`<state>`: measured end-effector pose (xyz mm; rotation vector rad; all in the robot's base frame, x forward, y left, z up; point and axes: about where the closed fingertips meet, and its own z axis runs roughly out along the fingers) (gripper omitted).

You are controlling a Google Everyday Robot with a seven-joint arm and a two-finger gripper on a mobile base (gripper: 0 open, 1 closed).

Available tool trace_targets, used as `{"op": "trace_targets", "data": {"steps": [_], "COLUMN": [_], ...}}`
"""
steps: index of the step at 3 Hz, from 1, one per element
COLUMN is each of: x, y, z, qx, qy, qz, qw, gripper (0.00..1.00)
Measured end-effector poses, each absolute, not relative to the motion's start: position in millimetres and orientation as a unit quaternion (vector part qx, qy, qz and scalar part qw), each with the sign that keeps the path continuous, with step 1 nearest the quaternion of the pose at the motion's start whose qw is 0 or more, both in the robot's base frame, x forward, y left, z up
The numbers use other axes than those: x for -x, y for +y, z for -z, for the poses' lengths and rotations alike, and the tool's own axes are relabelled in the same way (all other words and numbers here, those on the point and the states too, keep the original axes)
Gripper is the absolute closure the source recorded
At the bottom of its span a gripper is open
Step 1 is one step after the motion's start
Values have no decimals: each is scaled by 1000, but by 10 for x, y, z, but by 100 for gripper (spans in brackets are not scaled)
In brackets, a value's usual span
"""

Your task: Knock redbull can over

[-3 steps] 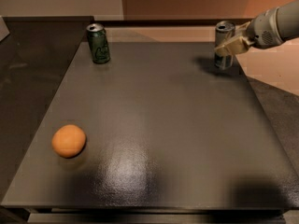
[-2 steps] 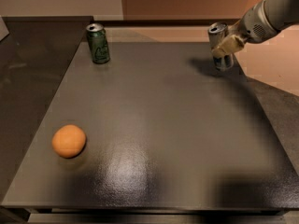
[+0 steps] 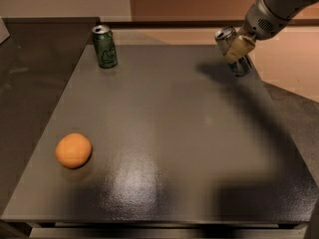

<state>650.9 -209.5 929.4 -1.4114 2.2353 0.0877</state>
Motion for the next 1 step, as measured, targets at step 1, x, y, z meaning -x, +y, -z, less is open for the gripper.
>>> {"op": "trace_targets", "data": {"steps": [1], "x": [-6280], "y": [-1993], "z": [-9085], "qx": [569], "qy": [811], "qz": [57], "qw": [123], "gripper": [62]}}
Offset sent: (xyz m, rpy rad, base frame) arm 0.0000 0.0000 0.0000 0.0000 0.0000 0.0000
